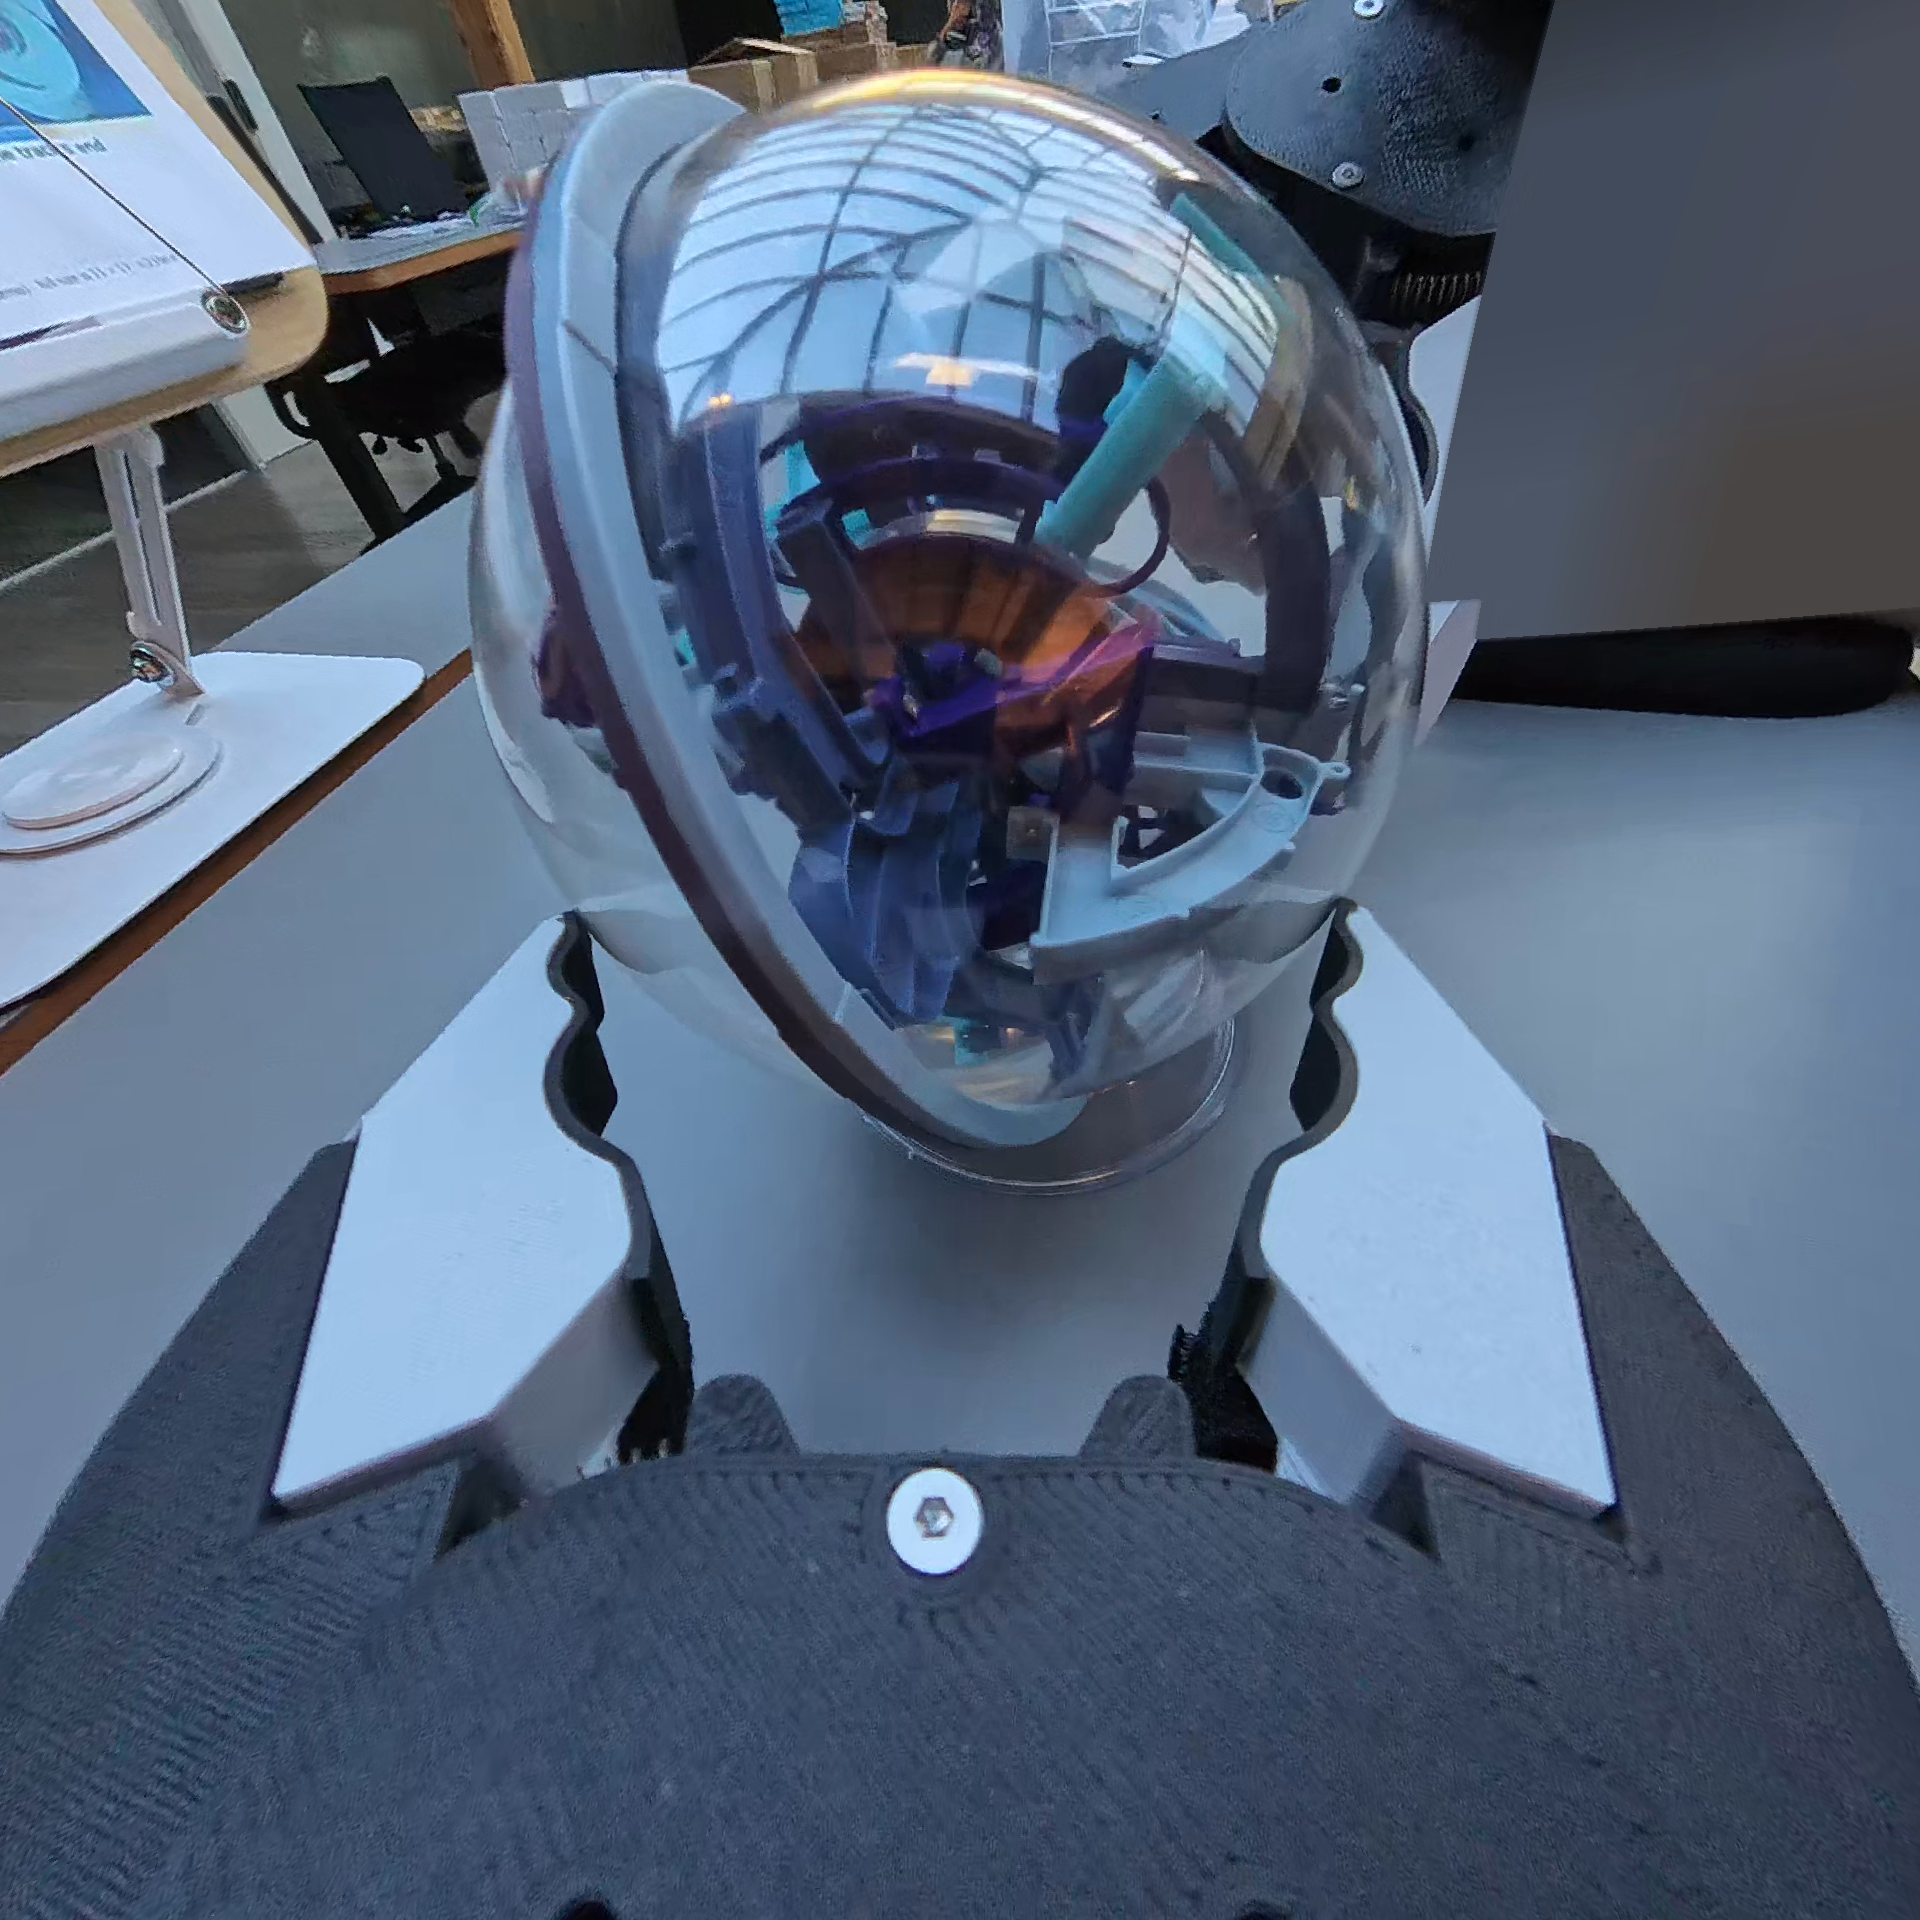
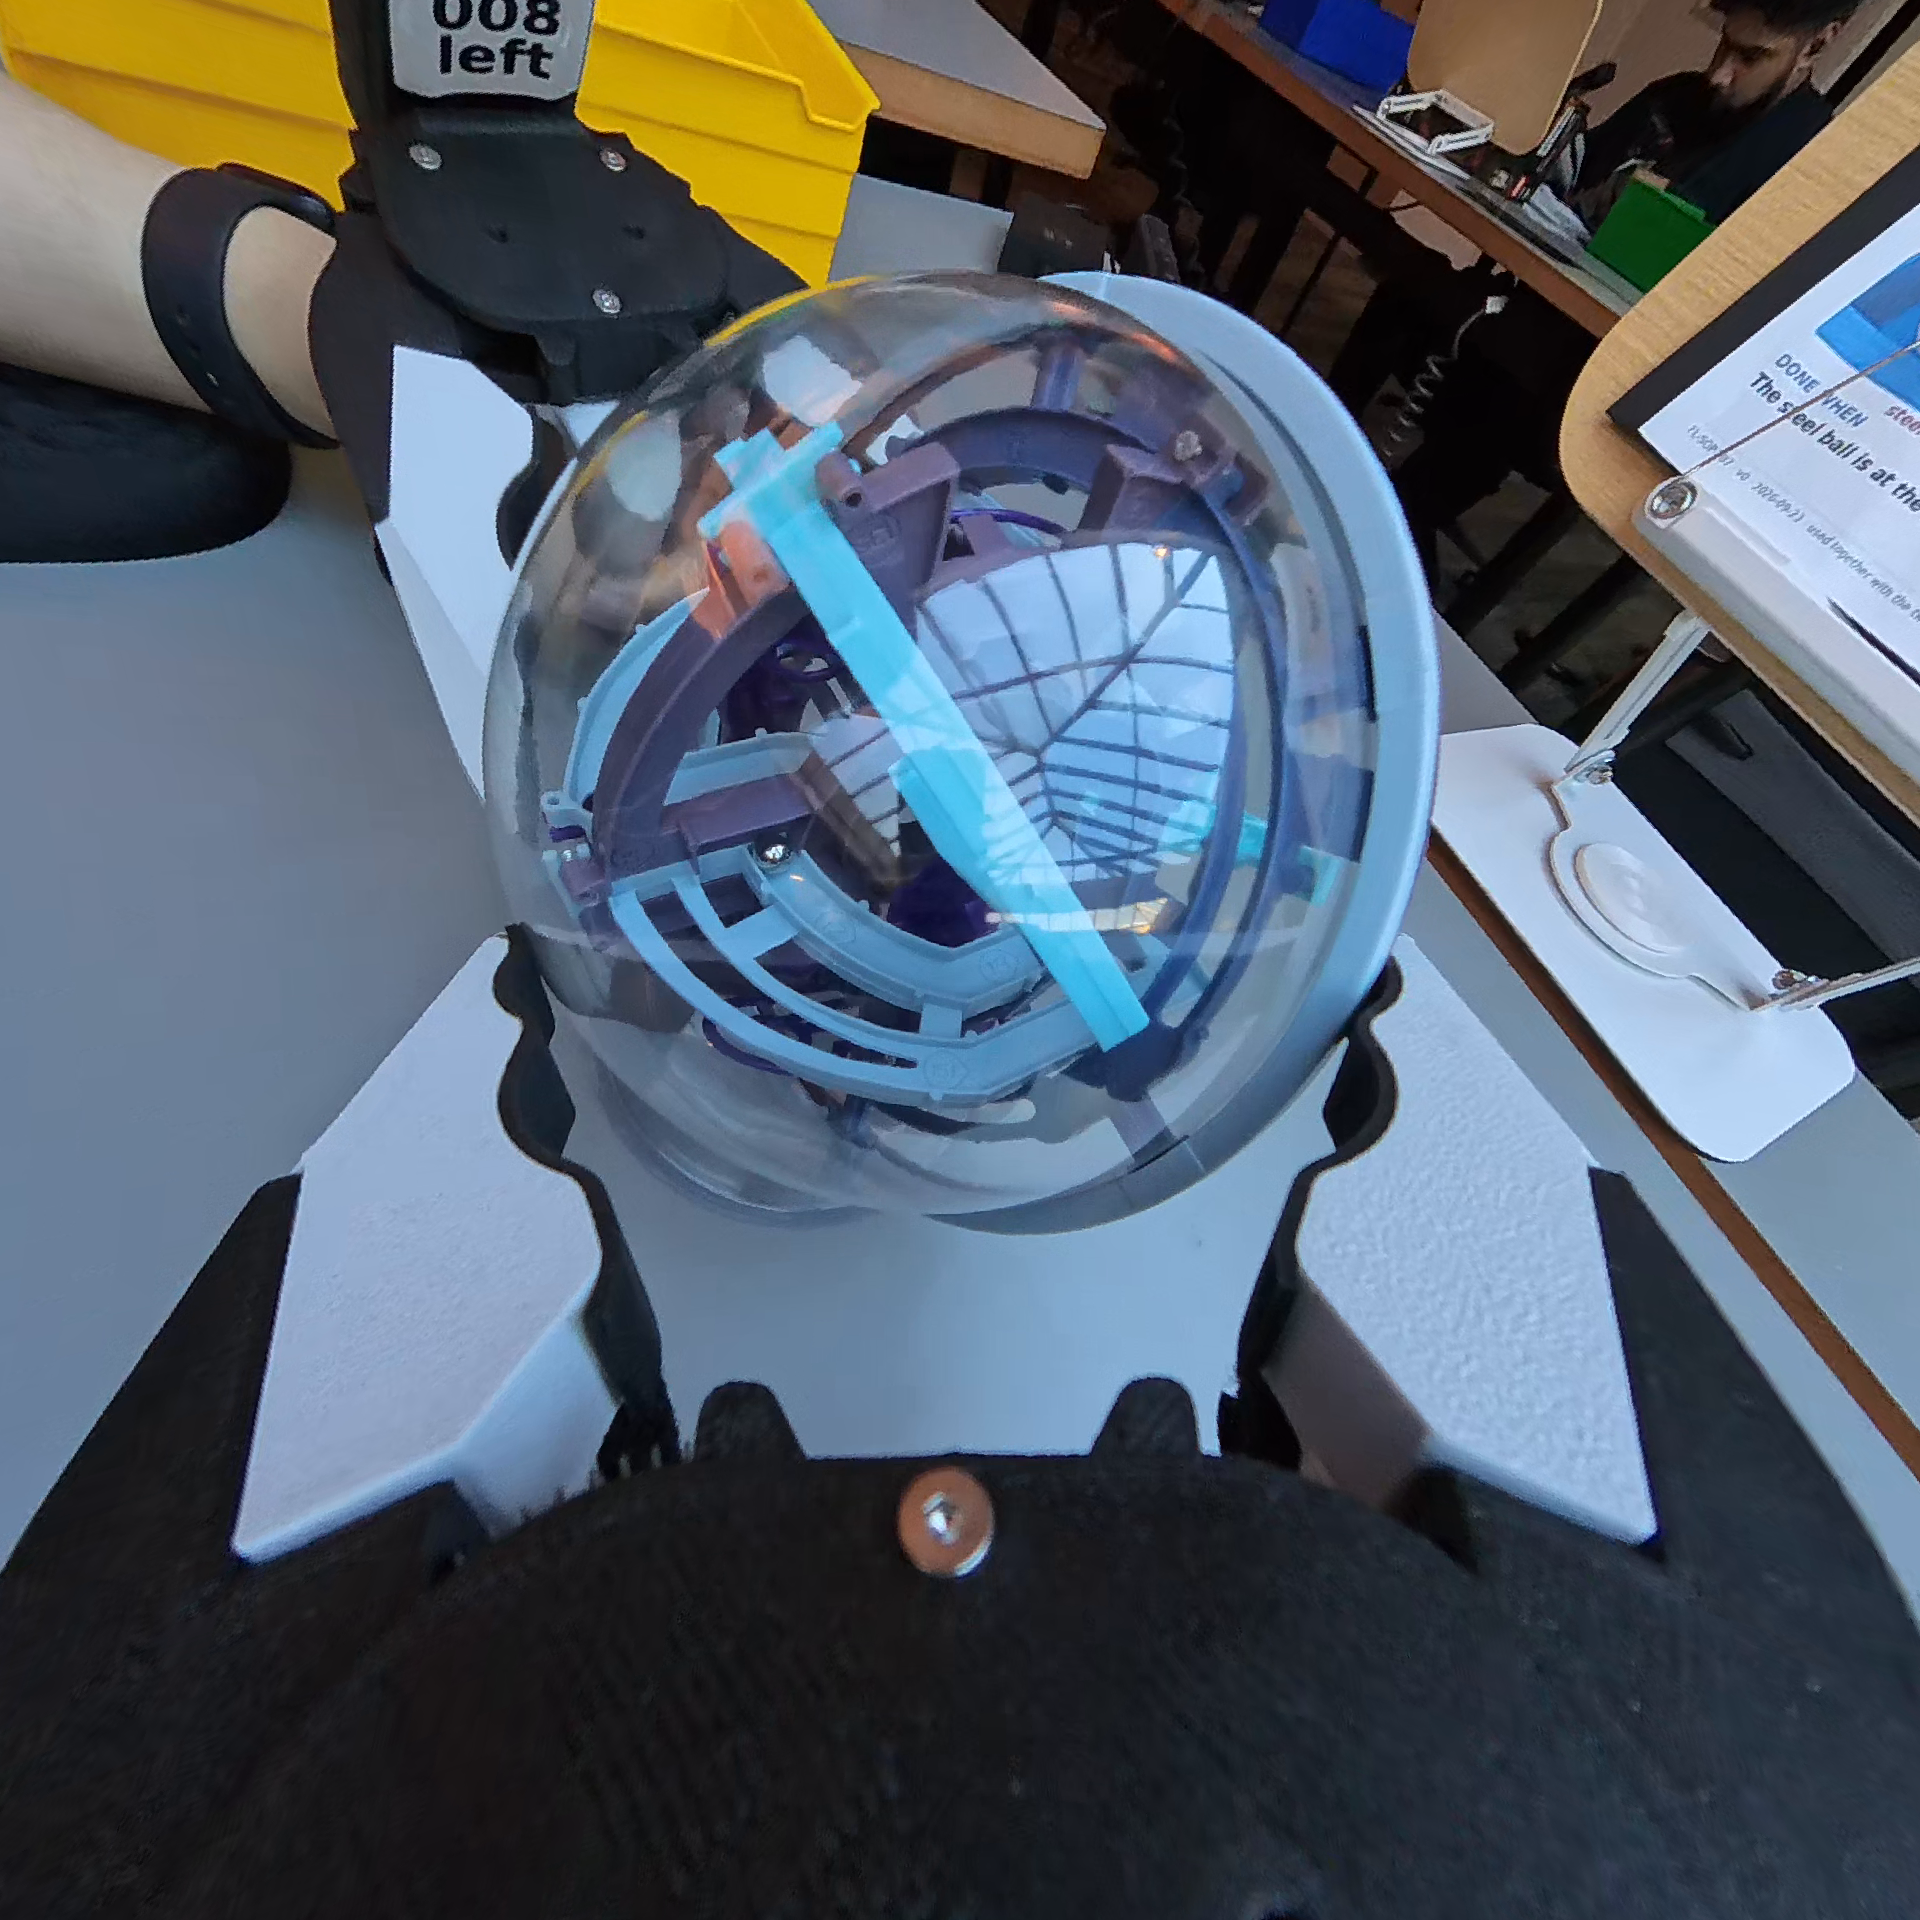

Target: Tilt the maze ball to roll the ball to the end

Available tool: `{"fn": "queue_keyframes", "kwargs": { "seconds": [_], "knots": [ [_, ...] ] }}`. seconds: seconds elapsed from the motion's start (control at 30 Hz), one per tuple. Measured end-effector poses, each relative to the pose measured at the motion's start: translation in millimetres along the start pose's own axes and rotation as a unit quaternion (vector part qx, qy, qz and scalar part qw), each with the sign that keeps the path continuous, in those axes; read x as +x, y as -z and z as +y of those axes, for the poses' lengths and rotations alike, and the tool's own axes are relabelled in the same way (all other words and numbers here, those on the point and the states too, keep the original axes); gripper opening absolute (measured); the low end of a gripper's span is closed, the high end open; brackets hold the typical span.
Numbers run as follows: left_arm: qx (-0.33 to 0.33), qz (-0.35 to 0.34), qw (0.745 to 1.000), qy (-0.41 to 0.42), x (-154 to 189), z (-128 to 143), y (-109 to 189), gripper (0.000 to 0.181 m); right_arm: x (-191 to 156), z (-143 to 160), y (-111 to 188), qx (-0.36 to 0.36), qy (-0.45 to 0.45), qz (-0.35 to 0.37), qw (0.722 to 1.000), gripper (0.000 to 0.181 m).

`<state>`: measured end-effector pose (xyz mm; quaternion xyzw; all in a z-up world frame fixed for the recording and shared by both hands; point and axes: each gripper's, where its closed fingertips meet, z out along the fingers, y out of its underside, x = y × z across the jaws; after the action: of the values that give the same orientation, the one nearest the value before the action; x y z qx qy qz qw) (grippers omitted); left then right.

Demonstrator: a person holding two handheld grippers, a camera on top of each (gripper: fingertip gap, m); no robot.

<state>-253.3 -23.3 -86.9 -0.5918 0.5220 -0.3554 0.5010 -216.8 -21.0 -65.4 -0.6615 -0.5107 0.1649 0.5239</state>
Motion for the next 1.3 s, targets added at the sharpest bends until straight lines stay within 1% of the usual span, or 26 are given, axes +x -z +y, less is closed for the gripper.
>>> {"fn": "queue_keyframes", "kwargs": {
  "seconds": [0.13,0.23,0.3,0.7,1.13,1.3],
  "knots": [
    [0.006,0.002,1.000,0.013,0.2,-2.0,0.8,0.134,-0.3,0.1,-0.8,0.011,-0.026,-0.009,1.000,0.150],
    [0.012,0.013,0.999,0.048,1.5,-4.4,1.5,0.135,-0.9,-0.6,-1.1,0.022,-0.065,-0.023,0.997,0.149],
    [0.013,0.018,0.998,0.060,2.2,-4.6,1.3,0.135,-0.8,-1.1,-0.8,0.025,-0.076,-0.027,0.996,0.149],
    [0.008,0.009,0.999,0.032,1.9,-1.6,0.2,0.136,-1.4,-1.9,0.5,0.020,-0.046,-0.016,0.999,0.149],
    [0.006,0.011,0.999,0.037,1.2,-1.9,0.4,0.136,-0.9,-1.8,-0.1,0.024,-0.052,-0.018,0.998,0.149],
    [0.008,0.016,0.999,0.051,2.0,-2.6,0.5,0.136,-1.2,-2.3,0.1,0.027,-0.066,-0.024,0.997,0.149]
  ]
}}
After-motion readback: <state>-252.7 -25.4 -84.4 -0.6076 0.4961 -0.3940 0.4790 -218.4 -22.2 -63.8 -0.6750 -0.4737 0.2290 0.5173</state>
